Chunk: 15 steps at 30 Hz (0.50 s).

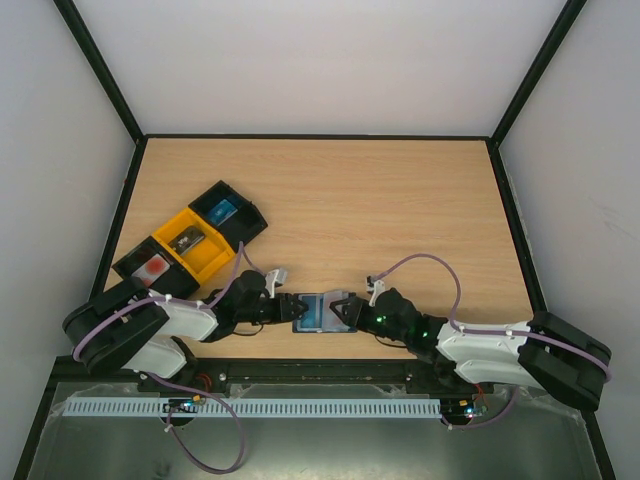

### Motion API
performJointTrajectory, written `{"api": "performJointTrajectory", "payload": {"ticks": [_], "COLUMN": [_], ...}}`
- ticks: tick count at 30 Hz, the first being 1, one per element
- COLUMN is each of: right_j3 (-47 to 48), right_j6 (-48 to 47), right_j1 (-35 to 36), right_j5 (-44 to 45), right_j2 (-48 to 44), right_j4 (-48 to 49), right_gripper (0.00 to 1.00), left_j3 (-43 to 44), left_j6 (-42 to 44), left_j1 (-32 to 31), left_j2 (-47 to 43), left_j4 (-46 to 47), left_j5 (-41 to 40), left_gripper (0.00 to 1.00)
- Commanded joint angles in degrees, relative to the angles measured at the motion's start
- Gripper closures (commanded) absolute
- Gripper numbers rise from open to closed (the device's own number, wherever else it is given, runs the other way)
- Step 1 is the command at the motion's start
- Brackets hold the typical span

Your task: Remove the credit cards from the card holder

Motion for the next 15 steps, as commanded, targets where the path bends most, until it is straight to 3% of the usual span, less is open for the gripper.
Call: {"api": "performJointTrajectory", "payload": {"ticks": [1,15], "right_j3": [0.7,2.5], "right_j6": [-1.6,-2.8], "right_j1": [0.0,0.0], "right_j5": [-1.7,-5.5], "right_j2": [-0.7,3.7], "right_j4": [4.2,8.1], "right_gripper": [0.61,0.55], "left_j3": [-1.6,-1.8], "left_j6": [0.4,-0.4], "left_j1": [-0.4,-0.3], "left_j2": [1.3,1.1], "left_j4": [-2.9,-2.3], "left_j5": [-0.8,-0.4], "left_gripper": [0.66,0.66]}}
